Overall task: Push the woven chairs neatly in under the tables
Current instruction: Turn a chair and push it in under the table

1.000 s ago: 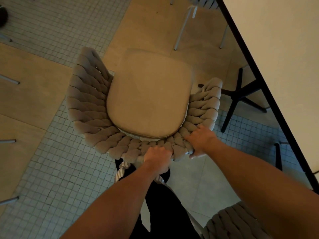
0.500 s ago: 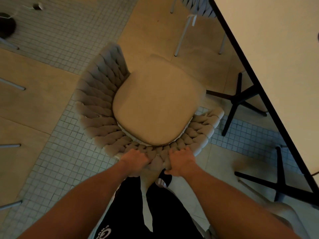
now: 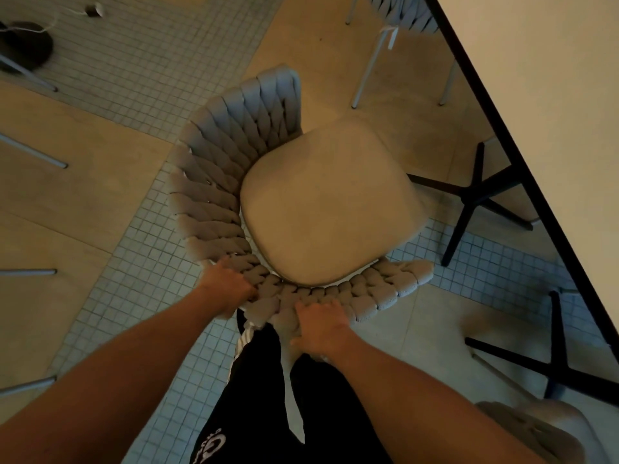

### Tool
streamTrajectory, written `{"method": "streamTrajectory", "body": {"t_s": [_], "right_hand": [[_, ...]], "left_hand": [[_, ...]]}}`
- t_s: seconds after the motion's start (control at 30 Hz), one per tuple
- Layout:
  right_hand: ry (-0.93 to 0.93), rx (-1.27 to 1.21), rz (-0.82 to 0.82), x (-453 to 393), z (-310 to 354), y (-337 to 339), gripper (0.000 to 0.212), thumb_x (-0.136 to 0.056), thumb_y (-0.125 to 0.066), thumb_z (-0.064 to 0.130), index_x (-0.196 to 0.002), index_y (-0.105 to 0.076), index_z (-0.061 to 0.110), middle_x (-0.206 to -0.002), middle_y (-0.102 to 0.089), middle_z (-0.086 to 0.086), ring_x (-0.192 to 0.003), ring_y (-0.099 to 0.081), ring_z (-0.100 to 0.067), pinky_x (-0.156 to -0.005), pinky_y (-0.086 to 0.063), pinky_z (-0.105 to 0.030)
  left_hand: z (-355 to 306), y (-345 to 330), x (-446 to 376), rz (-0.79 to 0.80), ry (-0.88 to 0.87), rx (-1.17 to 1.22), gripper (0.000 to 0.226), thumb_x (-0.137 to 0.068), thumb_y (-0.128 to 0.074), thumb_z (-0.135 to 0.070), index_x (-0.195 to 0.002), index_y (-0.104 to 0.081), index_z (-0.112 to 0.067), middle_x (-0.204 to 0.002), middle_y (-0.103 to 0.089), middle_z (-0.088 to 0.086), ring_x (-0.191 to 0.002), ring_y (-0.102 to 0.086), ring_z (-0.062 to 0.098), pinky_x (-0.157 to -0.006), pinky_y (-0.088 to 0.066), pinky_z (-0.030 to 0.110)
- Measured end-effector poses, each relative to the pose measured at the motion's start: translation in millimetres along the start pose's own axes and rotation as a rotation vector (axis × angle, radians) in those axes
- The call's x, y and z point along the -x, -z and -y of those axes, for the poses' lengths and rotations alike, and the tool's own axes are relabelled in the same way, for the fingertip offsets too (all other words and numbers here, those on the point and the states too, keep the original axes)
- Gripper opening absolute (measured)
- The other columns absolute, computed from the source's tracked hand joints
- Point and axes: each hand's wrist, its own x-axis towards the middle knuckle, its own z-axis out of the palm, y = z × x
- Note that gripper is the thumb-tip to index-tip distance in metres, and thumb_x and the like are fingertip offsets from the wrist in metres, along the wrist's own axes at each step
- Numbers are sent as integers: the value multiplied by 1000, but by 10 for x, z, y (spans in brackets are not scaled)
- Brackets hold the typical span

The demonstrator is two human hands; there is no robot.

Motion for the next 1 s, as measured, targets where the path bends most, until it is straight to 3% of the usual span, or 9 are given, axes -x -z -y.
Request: {"method": "streamTrajectory", "body": {"t_s": [0.07, 0.17, 0.37, 0.47, 0.6, 0.83, 1.0], "right_hand": [[26, 62, -2, 43, -106, 20, 53, -95, -61, 42, -138, -43, 16, -128, -62, -11, -117, -59, -31, -103, -34, -44], [30, 140, 18, 86, -315, 65, 51, -92, -66, 38, -136, -46, 19, -125, -64, -10, -116, -60, -31, -100, -37, -43], [-2, 354, 91, 168, -855, 275, 60, -84, -74, 55, -133, -51, 30, -130, -63, -1, -122, -56, -27, -103, -37, -42], [-24, 448, 125, 184, -1090, 418, 68, -80, -74, 64, -135, -48, 33, -132, -60, 2, -124, -53, -27, -105, -37, -47], [-72, 476, 175, 211, -1287, 526, 74, -80, -64, 75, -136, -47, 30, -128, -59, 3, -116, -55, -25, -98, -47, -48], [-107, 409, 165, 220, -1207, 462, 73, -81, -63, 76, -135, -50, 30, -128, -59, 2, -118, -55, -26, -97, -47, -51], [-169, 292, 172, 206, -954, 267, 77, -76, -70, 73, -138, -51, 31, -134, -58, -1, -126, -53, -31, -106, -37, -63]], "left_hand": [[-158, 49, -8, 23, 38, 82, 59, -85, -66, -51, -140, -44, -41, -130, -61, -6, -124, -54, 23, -106, -30, 53], [-492, 143, -59, 11, 5, 299, 82, -73, -72, -66, -142, -39, -37, -126, -61, -1, -116, -58, 25, -92, -43, 44], [-1259, 473, -230, -110, 58, 648, 77, -77, -72, -61, -139, -44, -24, -129, -59, 6, -118, -57, 30, -97, -45, 45], [-1417, 569, -340, -147, 95, 680, 69, -83, -73, -47, -141, -42, -27, -128, -60, 7, -117, -58, 32, -92, -46, 46], [-1459, 559, -400, -206, 99, 678, 54, -86, -67, -27, -136, -46, -27, -123, -62, 6, -113, -59, 33, -89, -46, 45], [-1419, 536, -334, -204, 77, 660, 54, -86, -70, -33, -135, -47, -26, -123, -62, 6, -114, -59, 32, -91, -46, 44], [-1329, 330, -181, -204, 27, 633, 52, -92, -62, -40, -139, -44, -27, -127, -59, 7, -114, -58, 33, -88, -47, 42]]}}
